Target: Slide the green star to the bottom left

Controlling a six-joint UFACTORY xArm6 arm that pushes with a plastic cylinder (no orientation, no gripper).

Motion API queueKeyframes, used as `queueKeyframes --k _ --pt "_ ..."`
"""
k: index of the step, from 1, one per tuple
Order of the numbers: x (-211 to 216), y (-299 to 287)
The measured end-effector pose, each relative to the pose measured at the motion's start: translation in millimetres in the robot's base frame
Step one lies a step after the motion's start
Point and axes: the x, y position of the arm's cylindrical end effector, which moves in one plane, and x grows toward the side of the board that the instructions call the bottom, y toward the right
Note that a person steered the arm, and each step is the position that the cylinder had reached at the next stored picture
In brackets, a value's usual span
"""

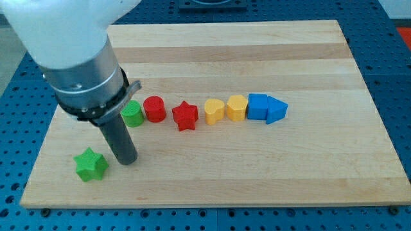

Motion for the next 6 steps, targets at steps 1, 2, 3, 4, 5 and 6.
queueKeyframes --k 1,2,3,4,5,6 --pt "-4 -11" --pt "-2 -33" --pt "4 -52" --pt "4 -59" --pt "4 -39" --pt "44 13"
